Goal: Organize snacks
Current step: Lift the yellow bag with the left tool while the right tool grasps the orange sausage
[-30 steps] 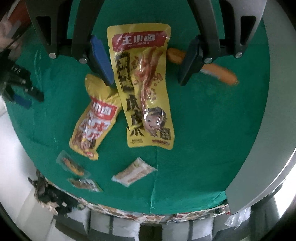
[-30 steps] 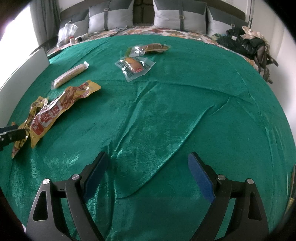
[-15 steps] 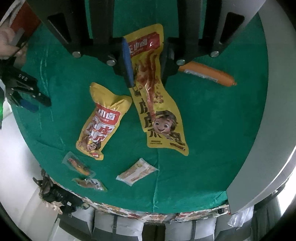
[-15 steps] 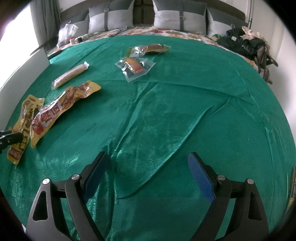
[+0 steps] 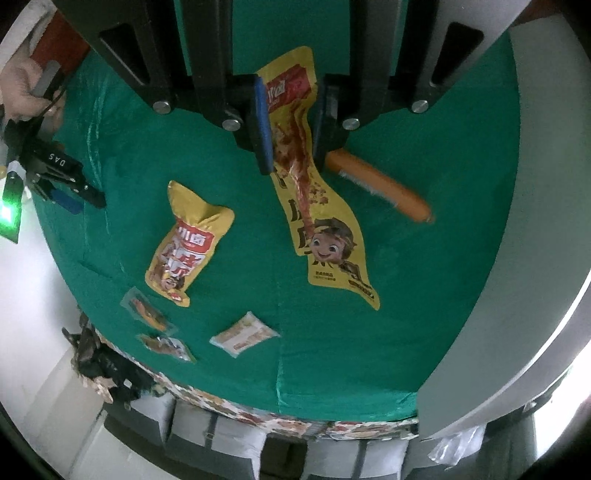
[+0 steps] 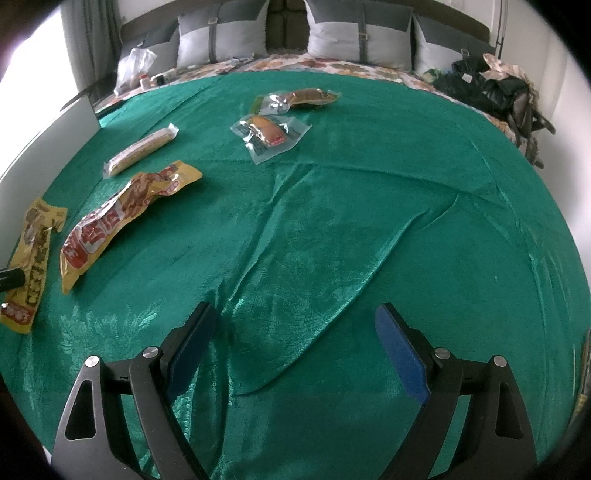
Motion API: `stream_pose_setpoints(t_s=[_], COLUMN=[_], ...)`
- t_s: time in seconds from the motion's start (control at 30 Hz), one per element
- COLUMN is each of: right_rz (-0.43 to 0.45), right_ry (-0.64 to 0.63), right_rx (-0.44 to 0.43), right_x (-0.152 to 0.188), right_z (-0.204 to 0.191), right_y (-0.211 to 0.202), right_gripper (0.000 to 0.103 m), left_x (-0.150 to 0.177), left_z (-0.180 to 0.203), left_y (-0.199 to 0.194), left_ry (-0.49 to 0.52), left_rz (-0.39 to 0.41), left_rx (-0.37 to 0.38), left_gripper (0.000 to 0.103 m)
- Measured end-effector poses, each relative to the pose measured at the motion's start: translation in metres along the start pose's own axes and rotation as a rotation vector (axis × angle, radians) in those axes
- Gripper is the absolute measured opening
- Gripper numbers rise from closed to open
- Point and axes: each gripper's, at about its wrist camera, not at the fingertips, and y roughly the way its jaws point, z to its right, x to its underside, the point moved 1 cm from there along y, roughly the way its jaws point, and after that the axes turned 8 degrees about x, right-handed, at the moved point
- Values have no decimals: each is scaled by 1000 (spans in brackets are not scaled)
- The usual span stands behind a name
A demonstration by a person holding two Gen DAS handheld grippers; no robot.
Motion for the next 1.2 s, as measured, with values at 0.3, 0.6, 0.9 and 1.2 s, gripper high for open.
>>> stream_pose_setpoints(t_s=[0.3, 0.6, 0.9, 1.2], right_rz=[17, 30, 34, 35], right_ry=[2, 3, 3, 3], right_rx=[3, 4, 4, 4], right_x=[1, 2, 4, 5], right_z=[-1, -1, -1, -2], right_y=[0, 2, 1, 1], right_gripper=[92, 93, 93, 93], left_x=[-5, -19, -21, -26], left_z=[-5, 10, -4, 17], left_y=[-3, 33, 46, 31], left_ry=[-33, 17, -43, 70], left_rz=[37, -13, -39, -5], left_rx=[2, -145, -262, -129], left_gripper=[68, 68, 94, 37])
